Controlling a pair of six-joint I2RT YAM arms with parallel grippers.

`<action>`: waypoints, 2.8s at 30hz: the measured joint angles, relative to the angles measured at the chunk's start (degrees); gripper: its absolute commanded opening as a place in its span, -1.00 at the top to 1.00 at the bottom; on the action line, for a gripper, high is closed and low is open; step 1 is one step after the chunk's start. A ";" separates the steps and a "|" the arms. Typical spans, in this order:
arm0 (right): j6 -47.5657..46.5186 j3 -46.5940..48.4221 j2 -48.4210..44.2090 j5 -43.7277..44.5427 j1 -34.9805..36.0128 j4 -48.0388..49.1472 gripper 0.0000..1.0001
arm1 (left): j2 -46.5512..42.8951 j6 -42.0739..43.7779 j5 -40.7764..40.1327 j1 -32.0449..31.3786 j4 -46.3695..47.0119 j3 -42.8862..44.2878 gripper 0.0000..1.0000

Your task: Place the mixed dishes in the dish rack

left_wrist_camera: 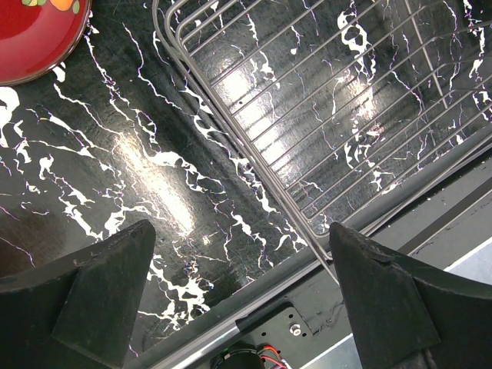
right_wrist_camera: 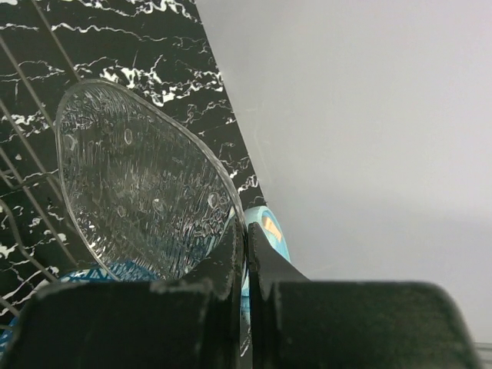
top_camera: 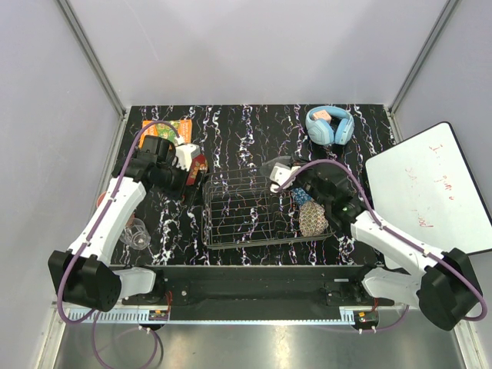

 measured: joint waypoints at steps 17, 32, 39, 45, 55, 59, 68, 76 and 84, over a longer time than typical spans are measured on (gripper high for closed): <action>4.28 -2.47 -0.63 -0.17 0.00 -0.13 1.00 | 0.00 0.00 0.00 0.00 -0.02 0.00 -0.98; 9.09 -4.72 3.82 0.00 0.02 0.02 0.75 | 0.00 0.02 0.00 0.00 0.00 0.00 -0.98; 13.73 -6.47 3.89 1.53 0.04 0.33 0.28 | 0.00 0.04 0.00 0.00 -0.02 0.00 -0.98; 17.94 -6.51 3.61 4.24 0.57 0.33 -0.17 | 0.00 0.09 -0.04 0.00 -0.04 0.04 -0.98; 27.06 1.22 -2.89 9.49 1.44 -5.53 -0.99 | 0.04 0.70 -3.04 1.64 -0.52 4.59 -0.98; 36.59 14.99 0.37 13.81 1.51 -12.79 -0.99 | 1.90 0.68 -6.82 5.84 0.09 8.57 -0.98; 60.46 27.15 8.74 9.73 -1.33 -20.76 -0.84 | 9.42 5.25 -14.91 10.64 4.72 9.07 -0.97; 70.97 31.58 16.61 8.72 -3.87 -23.50 -0.78 | 12.35 15.34 -18.78 9.14 7.89 9.03 -0.86; 75.58 32.48 17.70 8.61 -3.91 -23.41 -0.73 | 24.44 9.88 -14.29 10.82 6.45 18.73 -0.83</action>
